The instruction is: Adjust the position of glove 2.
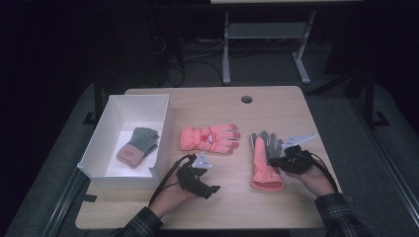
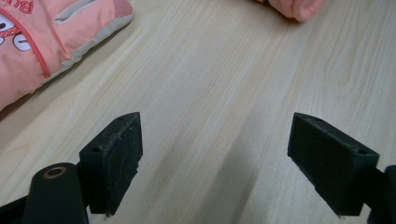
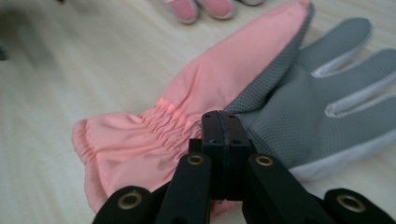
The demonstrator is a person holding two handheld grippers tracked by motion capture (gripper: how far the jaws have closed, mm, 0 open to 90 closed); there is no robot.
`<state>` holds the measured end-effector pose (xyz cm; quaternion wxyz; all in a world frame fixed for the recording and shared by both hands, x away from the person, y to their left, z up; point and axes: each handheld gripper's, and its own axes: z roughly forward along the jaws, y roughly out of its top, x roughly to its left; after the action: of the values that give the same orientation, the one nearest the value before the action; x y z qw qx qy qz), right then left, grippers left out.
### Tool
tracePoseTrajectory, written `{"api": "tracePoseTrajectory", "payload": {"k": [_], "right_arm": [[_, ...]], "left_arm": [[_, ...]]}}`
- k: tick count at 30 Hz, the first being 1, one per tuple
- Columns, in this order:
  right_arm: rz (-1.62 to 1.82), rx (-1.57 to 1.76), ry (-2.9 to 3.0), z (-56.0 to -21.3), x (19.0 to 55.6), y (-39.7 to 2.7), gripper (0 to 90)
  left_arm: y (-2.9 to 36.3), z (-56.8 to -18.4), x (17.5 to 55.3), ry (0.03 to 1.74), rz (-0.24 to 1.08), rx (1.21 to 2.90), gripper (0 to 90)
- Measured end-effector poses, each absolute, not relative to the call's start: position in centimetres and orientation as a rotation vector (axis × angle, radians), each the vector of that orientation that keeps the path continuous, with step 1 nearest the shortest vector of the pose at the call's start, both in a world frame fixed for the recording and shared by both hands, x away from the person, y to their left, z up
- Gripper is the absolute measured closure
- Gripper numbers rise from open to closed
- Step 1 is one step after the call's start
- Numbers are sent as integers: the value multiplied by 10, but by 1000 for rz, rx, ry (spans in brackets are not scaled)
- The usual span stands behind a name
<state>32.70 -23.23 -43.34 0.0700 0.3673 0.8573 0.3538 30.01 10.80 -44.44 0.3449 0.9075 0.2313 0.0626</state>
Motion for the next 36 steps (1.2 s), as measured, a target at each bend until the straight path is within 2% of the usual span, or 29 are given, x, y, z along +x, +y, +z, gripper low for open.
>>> {"api": "tracePoseTrajectory", "payload": {"k": [13,18,23,36], "right_arm": [[1120,959,2660,-432,290,-208,900],[1156,1006,2565,-423,295,-222,900],[1134,1087,2533,-433,309,-243,900],[1031,1038,2641,-445,307,-228,900]], "left_arm": [[110,-444,300,603,158,2364,176],[110,-444,301,602,158,2364,176],[110,-444,301,606,155,2367,176],[113,-444,304,623,157,2366,176]]}}
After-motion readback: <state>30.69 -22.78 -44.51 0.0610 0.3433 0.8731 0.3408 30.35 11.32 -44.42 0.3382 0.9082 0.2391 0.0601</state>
